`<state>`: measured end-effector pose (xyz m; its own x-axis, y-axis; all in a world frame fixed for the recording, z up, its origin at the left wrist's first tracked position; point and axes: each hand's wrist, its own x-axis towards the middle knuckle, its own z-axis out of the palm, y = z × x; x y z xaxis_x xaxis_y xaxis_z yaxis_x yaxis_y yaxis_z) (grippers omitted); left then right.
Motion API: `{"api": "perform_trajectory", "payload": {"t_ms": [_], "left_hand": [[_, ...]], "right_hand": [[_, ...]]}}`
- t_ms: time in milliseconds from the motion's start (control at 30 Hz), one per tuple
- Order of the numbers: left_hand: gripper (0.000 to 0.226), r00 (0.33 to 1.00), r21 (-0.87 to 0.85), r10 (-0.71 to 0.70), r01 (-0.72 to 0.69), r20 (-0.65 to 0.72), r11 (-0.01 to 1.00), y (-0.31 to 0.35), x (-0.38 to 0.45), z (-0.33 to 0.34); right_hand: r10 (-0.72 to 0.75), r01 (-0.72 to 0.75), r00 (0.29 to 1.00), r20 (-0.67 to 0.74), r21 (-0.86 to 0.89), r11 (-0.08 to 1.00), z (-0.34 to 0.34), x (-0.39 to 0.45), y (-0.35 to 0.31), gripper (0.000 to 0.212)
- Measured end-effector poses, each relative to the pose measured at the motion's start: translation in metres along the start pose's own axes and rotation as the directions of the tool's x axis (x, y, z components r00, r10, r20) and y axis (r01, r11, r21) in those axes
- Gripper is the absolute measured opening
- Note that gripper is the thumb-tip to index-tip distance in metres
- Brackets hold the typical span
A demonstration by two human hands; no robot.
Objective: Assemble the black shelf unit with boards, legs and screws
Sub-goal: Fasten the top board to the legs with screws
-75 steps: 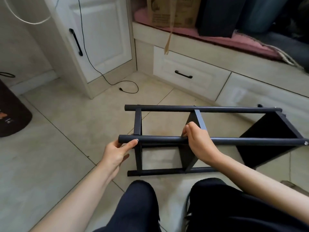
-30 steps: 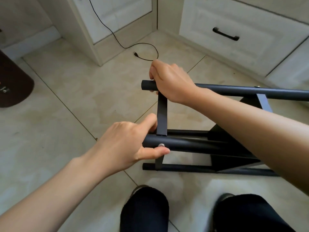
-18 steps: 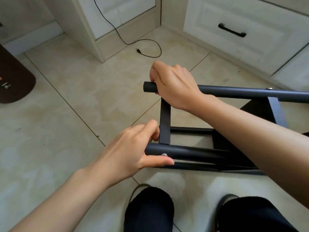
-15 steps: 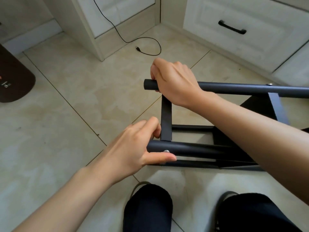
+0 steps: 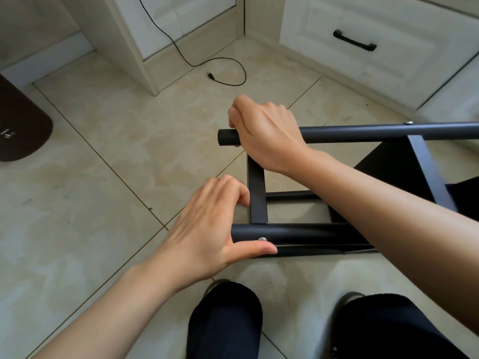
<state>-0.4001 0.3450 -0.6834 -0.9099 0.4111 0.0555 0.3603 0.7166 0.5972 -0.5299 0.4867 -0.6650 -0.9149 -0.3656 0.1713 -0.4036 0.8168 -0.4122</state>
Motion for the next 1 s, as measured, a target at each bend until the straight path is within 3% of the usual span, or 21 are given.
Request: {"api": "perform_trajectory", "payload": {"t_ms": [233,467,833,1000], "left_hand": [[0.085,0.999,-0.017,0.008,-0.008,-0.046,1.000,0.002,-0.001,0.002],[0.077,0.998,-0.174,-0.007,-0.002,-0.055,0.985,0.003,-0.003,0.007],[0.072,0.998,-0.200,0.026,-0.038,-0.061,0.979,0.006,-0.003,0.010],[0.072,0.991,-0.175,0.080,-0.097,-0.103,0.980,0.004,-0.002,0.011]], "right_hand": [[0.002,-0.002,1.000,0.005,-0.012,1.000,0.000,-0.001,0.000,0.032],[-0.003,0.003,1.000,-0.014,-0.016,1.000,0.000,0.000,0.000,0.033],[0.030,-0.031,0.999,0.016,0.038,0.999,-0.001,0.002,0.001,0.032],[0.087,-0.093,0.990,0.113,0.048,0.994,-0.008,0.005,0.001,0.034]]}}
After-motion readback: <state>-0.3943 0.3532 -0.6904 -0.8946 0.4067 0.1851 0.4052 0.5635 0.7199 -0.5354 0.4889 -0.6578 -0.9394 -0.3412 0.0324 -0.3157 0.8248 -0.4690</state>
